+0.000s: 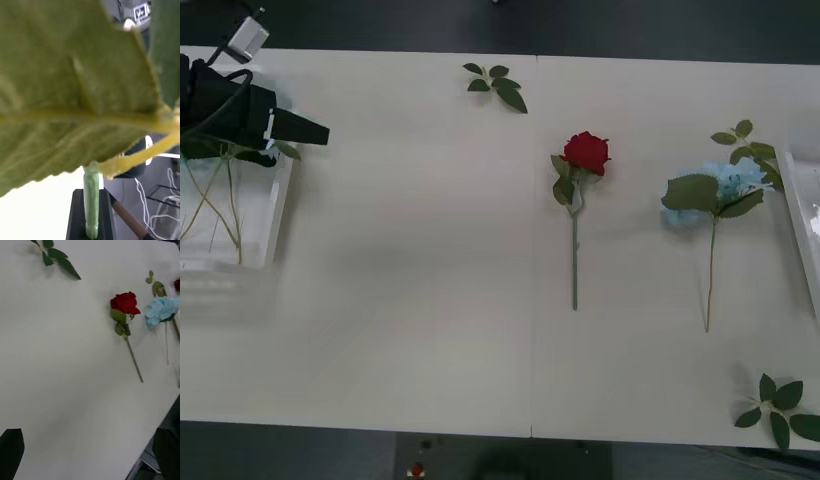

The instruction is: Put the red flowers into the right box and the blue flowers into the left box

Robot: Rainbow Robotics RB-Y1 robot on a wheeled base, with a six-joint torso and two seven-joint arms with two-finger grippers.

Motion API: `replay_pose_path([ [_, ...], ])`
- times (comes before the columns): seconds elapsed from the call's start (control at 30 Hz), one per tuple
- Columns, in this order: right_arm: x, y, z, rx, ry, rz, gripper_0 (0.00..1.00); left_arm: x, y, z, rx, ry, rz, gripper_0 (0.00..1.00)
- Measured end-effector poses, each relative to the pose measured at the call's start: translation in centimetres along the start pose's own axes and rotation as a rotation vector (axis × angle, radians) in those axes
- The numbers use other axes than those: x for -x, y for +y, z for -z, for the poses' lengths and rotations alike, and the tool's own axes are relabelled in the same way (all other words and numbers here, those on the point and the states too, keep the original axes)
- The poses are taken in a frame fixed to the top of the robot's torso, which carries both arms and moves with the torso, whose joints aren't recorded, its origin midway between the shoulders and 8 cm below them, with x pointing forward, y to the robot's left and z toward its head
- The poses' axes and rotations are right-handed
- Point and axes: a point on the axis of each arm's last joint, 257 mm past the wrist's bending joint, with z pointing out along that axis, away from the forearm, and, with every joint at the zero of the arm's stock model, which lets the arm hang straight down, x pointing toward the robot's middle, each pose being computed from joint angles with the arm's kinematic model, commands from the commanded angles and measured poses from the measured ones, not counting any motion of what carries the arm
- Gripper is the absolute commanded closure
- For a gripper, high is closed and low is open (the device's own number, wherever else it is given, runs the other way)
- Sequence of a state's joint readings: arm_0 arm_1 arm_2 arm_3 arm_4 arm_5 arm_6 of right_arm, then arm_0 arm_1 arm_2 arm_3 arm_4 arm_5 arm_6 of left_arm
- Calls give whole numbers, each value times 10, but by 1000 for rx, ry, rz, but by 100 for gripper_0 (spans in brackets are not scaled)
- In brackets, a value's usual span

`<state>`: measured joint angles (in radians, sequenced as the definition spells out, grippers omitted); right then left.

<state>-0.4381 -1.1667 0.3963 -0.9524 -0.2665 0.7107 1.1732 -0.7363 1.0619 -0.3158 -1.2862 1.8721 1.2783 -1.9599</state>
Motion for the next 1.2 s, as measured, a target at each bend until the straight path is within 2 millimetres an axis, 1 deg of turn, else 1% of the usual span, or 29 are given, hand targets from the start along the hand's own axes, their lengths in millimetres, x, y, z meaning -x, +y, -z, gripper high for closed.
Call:
replay_pose_path([
  [0.07, -9, 4, -2, 0, 20, -3, 100, -5, -28, -6, -59, 16, 35, 0],
  [0.1, -10, 5, -2, 1, 24, -4, 100, -11, -42, -9, -87, 29, 38, 0],
  [0.2, -9, 10, -2, 10, 20, -1, 100, -28, -76, -16, -157, 64, 4, 0],
  [0.27, -11, 23, -2, 29, 18, -2, 100, -38, -92, -20, -200, 78, -1, 0],
  [0.37, -8, 44, -3, 67, -10, -5, 100, -48, -116, -24, -264, 91, 32, 0],
  [0.47, -7, 53, -2, 82, -15, -7, 100, -54, -134, -30, -290, 80, 30, 0],
  [0.53, -7, 54, -2, 84, -15, -6, 58, -59, -143, -35, -291, 79, 1, 0],
  [0.57, -7, 55, -2, 84, -16, -5, 18, -63, -145, -37, -283, 83, -19, 0],
  [0.6, -7, 55, -2, 85, -17, -4, 0, -65, -146, -39, -274, 89, -39, 0],
  [0.77, -2, 61, 0, 100, -26, 11, 0, -86, -139, -52, -199, 148, -128, 0],
  [0.83, 0, 62, 1, 103, -32, 42, 0, -103, -132, -54, -161, 208, -172, 0],
  [0.93, 4, 66, 3, 110, -42, 51, 0, -125, -119, -52, -90, 303, -216, 0],
  [1.03, 10, 84, 10, 174, -44, -8, 0, -139, -106, -48, -12, 373, -300, 0],
  [1.1, 20, 98, 18, 230, -53, -38, 0, -143, -105, -47, 16, 392, -348, 0],
  [1.2, 32, 111, 36, 312, -54, 0, 0, -142, -107, -48, 31, 395, -465, 0],
])
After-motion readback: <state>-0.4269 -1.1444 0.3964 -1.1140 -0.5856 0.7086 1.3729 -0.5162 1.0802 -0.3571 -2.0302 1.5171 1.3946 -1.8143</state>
